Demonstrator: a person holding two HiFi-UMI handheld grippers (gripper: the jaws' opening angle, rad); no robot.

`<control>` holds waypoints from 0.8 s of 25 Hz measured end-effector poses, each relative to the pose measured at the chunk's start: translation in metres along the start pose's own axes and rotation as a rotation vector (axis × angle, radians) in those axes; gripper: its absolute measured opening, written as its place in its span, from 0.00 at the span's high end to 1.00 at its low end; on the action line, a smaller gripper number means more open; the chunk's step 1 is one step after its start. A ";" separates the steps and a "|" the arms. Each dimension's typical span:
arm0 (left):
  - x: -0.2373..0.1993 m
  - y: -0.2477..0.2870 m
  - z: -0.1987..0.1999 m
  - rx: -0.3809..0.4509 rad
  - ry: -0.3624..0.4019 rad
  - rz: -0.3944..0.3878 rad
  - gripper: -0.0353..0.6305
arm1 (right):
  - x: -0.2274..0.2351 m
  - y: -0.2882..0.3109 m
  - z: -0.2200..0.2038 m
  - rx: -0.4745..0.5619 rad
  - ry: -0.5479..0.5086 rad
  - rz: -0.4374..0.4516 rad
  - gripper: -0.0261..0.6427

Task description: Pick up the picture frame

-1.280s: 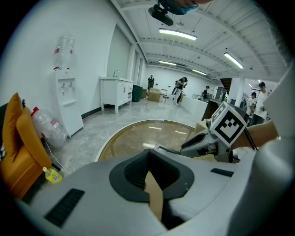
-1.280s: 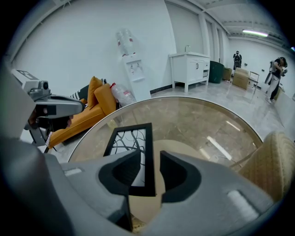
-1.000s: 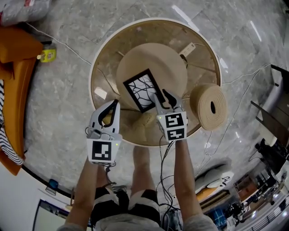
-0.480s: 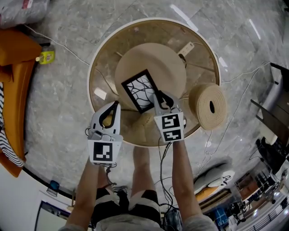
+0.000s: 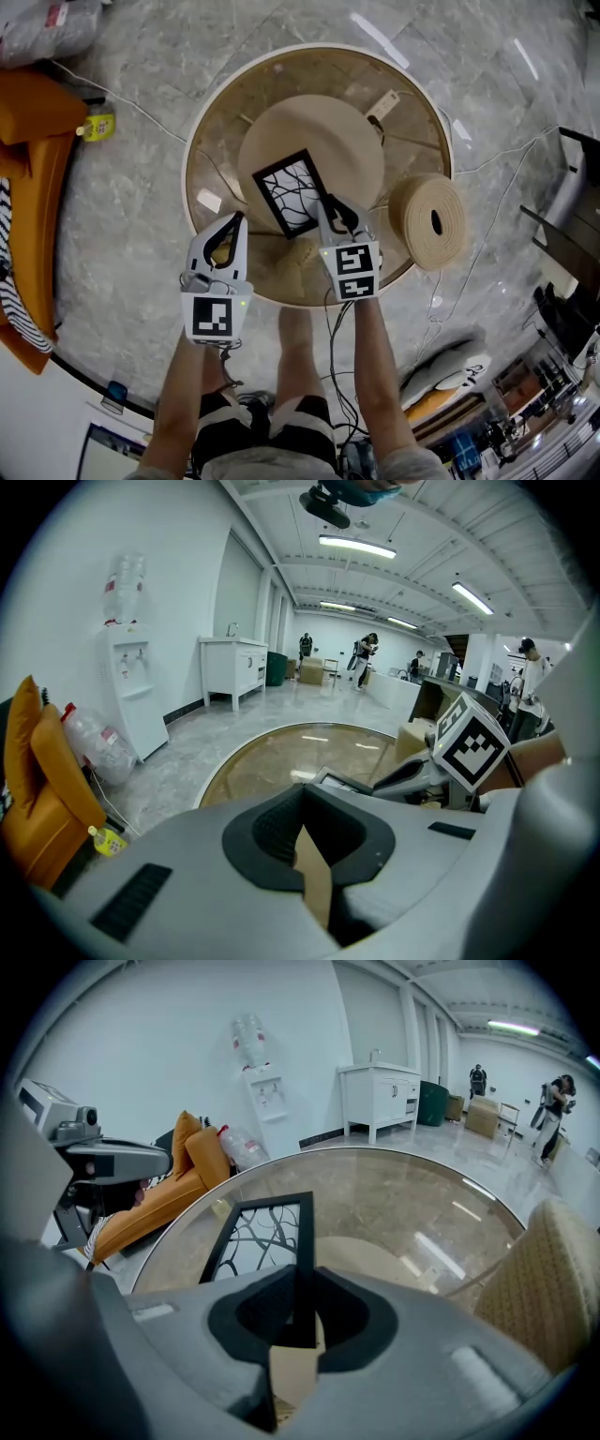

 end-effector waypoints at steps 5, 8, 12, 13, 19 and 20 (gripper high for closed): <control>-0.002 -0.007 0.022 0.017 0.033 0.002 0.92 | 0.003 -0.018 0.022 0.054 0.025 -0.015 0.87; -0.004 -0.016 0.045 0.040 0.068 -0.001 0.92 | 0.004 -0.035 0.044 0.084 0.026 -0.029 0.87; -0.002 -0.028 0.085 0.075 0.138 -0.002 0.92 | 0.012 -0.067 0.079 0.134 0.026 -0.050 0.87; 0.000 -0.032 0.096 0.084 0.150 -0.005 0.92 | 0.013 -0.076 0.089 0.146 0.025 -0.056 0.87; 0.013 -0.058 0.163 0.142 0.165 -0.025 0.92 | 0.024 -0.135 0.144 0.213 0.029 -0.102 0.87; 0.015 -0.062 0.174 0.152 0.181 -0.030 0.92 | 0.026 -0.146 0.154 0.230 0.033 -0.114 0.87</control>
Point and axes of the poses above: the fingertips, and each gripper's own axes: y forward along the fingers, x to its right, z out of its top, the point moved 1 cm from there along -y, backward along the fingers, and after that the axes turned 2 degrees about -z, right-handed, at the moved point
